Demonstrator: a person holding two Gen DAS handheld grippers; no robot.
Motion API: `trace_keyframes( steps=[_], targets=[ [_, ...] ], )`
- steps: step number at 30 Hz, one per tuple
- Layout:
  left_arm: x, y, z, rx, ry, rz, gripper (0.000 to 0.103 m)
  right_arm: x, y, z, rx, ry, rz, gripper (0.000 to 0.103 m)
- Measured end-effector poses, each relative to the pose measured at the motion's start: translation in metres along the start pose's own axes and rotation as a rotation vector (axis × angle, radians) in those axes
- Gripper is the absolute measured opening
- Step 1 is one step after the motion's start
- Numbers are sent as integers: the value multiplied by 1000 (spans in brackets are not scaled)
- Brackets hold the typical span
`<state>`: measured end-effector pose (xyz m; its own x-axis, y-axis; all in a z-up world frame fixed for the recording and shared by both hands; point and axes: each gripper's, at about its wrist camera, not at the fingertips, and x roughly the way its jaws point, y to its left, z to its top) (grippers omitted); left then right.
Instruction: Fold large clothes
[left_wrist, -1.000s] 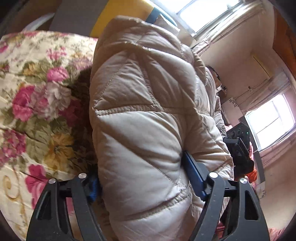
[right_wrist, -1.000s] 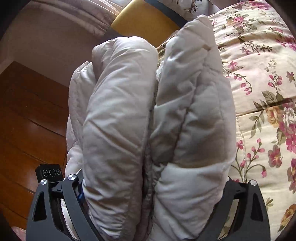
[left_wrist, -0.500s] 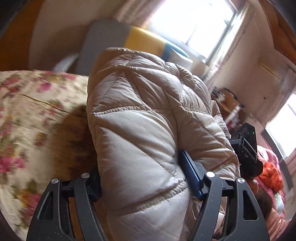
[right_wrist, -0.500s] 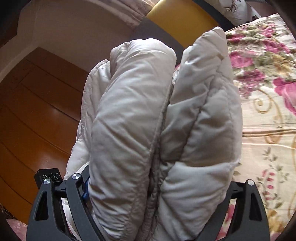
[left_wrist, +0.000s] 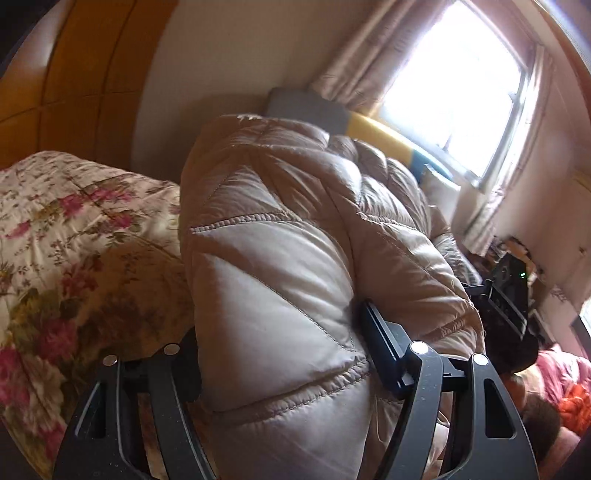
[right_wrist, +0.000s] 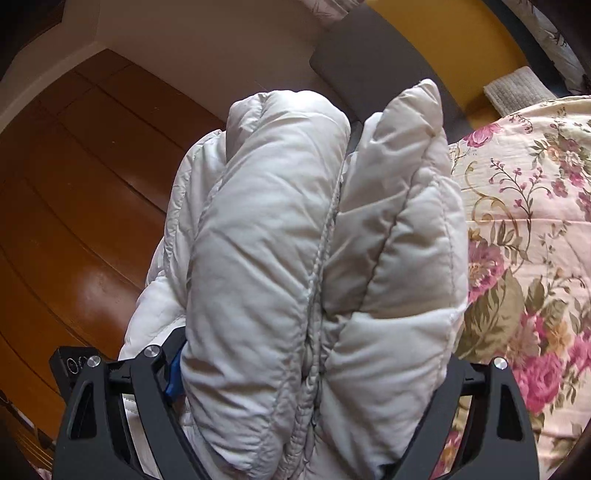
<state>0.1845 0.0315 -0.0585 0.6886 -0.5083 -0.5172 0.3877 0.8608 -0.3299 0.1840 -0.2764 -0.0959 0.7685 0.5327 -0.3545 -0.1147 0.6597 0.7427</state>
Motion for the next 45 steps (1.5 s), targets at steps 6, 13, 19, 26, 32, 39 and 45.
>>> trace_keyframes(
  steps=[6,13,19,26,32,39,45],
  targets=[
    [39,22,-29,-46,35,3,89,2,-51,-11,171,-92,-123,101],
    [29,17,-39,-17,-30,25,91,-41,22,-13,-61,-179,-490,101],
    [26,15,-42,-25,-54,33,91,-16,130,27,-442,-294,-526,101],
    [18,16,-46,-37,-100,27,99,88,150,52,-577,-62,-633,101],
    [16,15,-48,-33,-121,-85,99,93,55,71,-293,-50,-786,101],
    [41,17,-47,-59,-26,-125,100,96,29,74,-279,-10,-769,101],
    [34,16,-48,-67,-37,-67,100,98,43,71,-286,17,-730,101]
  ],
)
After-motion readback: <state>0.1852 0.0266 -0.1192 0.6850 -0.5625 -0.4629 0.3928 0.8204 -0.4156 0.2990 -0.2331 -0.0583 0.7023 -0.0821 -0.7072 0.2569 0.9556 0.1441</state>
